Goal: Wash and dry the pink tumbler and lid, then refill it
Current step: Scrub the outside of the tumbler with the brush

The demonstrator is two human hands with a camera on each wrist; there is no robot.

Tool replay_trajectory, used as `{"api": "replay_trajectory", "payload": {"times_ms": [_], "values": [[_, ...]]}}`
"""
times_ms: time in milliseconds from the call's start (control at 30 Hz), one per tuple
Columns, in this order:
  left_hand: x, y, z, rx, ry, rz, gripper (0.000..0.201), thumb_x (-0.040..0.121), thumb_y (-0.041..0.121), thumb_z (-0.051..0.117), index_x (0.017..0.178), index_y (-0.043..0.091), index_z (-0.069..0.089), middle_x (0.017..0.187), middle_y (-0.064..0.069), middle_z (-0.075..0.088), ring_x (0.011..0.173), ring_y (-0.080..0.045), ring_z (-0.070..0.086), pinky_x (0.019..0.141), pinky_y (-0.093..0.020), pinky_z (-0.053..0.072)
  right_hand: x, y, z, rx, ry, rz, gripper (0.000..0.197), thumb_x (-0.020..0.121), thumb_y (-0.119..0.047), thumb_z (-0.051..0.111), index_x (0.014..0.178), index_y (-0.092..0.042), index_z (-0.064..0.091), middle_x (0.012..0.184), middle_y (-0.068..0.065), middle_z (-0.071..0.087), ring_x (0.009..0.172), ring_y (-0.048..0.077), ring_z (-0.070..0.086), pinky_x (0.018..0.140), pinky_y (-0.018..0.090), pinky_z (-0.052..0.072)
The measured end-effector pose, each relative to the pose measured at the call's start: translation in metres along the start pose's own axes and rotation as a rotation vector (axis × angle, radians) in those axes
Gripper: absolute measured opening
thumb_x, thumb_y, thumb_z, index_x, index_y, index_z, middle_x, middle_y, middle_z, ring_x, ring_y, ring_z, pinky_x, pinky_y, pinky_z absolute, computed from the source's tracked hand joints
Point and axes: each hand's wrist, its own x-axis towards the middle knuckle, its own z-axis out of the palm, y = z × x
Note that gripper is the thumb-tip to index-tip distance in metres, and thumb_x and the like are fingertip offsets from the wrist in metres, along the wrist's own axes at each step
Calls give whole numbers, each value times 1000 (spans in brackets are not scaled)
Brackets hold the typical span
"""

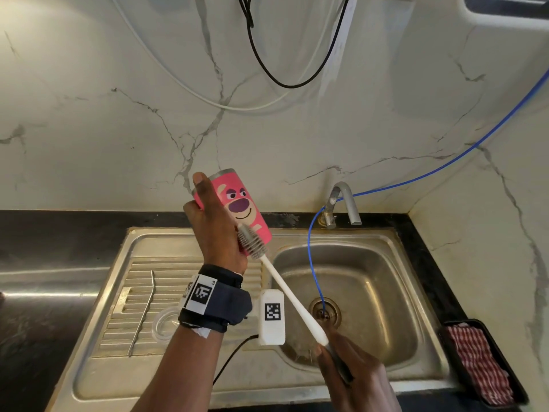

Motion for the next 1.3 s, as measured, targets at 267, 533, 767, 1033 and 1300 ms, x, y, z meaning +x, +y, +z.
{"api": "replay_trajectory", "payload": {"times_ms": [267,533,767,1033,1300], "values": [[-8,-8,5,13,-52,-32,56,100,75,47,131,29,46,115,-5,74,88,-20,80,83,-48,67,16,3,-1,-45,31,18,44,96,-35,66,140,-36,63,103,-22,71,72,-13,64,68,5,48],[-1,-3,5,11,-8,-8,59,99,77,46,134,29,45,111,-5,75,90,-24,81,79,-46,67,8,10,-5,-40,-3,49,47,95,-32,69,140,-42,61,100,-27,70,70,-9,65,65,7,48],[7,-3,6,0,-13,11,62,97,79,47,134,29,44,118,-10,75,91,-26,81,81,-50,67,8,14,-8,-43,-7,65,43,94,-33,69,136,-39,65,100,-23,72,71,-7,66,65,8,48],[4,-6,12,19,-56,-4,62,98,80,43,135,30,45,116,-7,75,92,-24,81,85,-51,66,25,15,1,-21,56,46,43,93,-25,70,135,-30,68,100,-17,74,73,-5,69,65,9,51],[10,-2,11,-3,-42,11,61,100,75,46,134,25,47,116,-9,75,88,-25,81,77,-46,68,21,20,-6,-6,50,72,44,92,-30,69,135,-37,67,93,-22,72,66,-5,66,62,10,48]]}}
